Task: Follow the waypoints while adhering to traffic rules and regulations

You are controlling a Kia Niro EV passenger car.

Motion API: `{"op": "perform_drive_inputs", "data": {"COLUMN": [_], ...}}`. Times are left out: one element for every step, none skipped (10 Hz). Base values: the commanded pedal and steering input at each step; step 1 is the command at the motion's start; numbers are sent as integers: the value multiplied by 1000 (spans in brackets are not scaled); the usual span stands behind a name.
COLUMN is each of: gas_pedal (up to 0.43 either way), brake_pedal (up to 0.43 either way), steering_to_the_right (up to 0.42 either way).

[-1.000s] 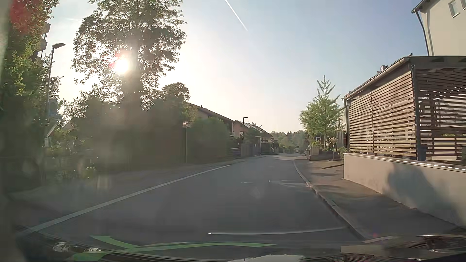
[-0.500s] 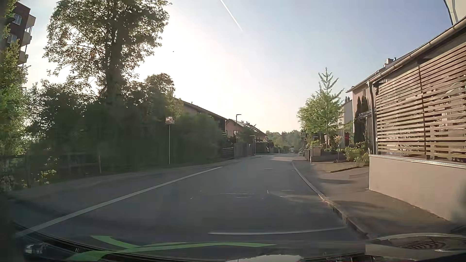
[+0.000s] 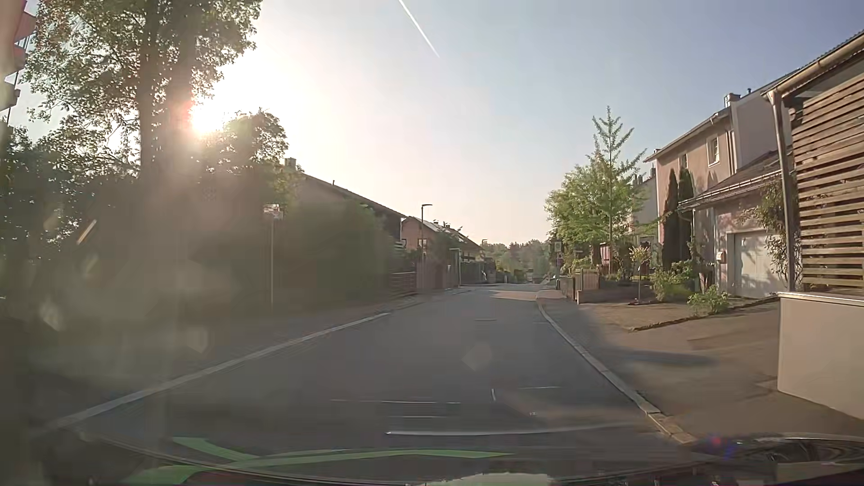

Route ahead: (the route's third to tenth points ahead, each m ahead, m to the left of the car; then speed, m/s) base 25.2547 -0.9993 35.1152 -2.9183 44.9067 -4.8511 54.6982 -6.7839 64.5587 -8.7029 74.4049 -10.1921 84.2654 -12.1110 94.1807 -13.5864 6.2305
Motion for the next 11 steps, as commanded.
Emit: {"op": "perform_drive_inputs", "data": {"gas_pedal": [28, 39, 47, 79, 79, 79, 79, 79, 79, 79, 67], "brake_pedal": [0, 0, 0, 0, 0, 0, 0, 0, 0, 0, 0], "steering_to_the_right": [24, 20, 16, 14, 13, 14, 16, 18, 19, 19, 21]}}
